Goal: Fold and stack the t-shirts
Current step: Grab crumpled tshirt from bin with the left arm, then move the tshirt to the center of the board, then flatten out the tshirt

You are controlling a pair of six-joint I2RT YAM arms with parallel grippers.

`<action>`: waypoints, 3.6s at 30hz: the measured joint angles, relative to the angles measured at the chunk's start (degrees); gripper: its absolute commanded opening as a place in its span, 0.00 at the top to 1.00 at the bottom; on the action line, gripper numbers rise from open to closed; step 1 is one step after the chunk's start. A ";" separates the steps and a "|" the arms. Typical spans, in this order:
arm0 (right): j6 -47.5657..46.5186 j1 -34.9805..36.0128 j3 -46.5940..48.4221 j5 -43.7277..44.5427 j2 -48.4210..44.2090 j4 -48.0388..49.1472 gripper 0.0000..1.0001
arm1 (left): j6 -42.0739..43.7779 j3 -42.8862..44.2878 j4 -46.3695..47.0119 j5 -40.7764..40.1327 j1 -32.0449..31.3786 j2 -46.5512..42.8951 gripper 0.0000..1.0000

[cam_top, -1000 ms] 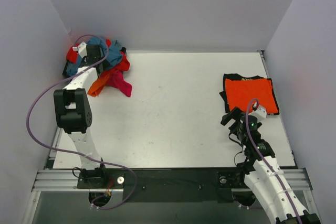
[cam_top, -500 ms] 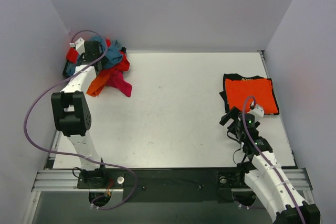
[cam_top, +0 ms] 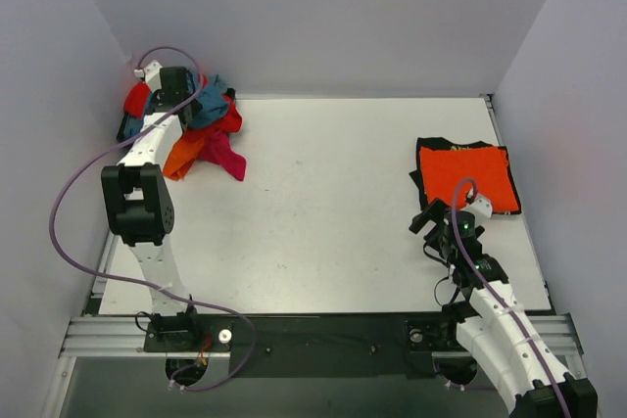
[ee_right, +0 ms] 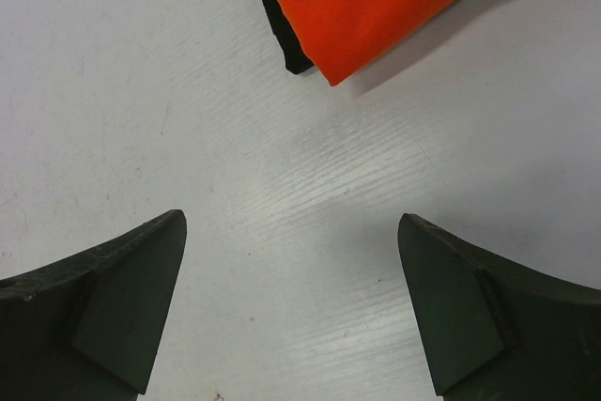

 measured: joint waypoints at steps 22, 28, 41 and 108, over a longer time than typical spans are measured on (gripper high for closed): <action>-0.02 0.00 0.00 -0.39 0.79 0.42 0.11 | 2.29 4.09 -4.94 1.79 -0.31 3.28 1.00; -0.02 0.00 0.00 -0.57 0.79 0.42 0.11 | 5.14 5.18 -7.63 -0.50 -2.19 -4.00 1.00; -0.02 0.00 0.00 -0.59 0.72 0.44 0.11 | 13.11 29.46 -13.51 1.66 -27.71 -15.65 1.00; 24.11 1.44 55.30 -17.03 78.05 9.77 1.00 | 10.32 -53.18 12.61 -0.46 -31.26 -43.28 0.21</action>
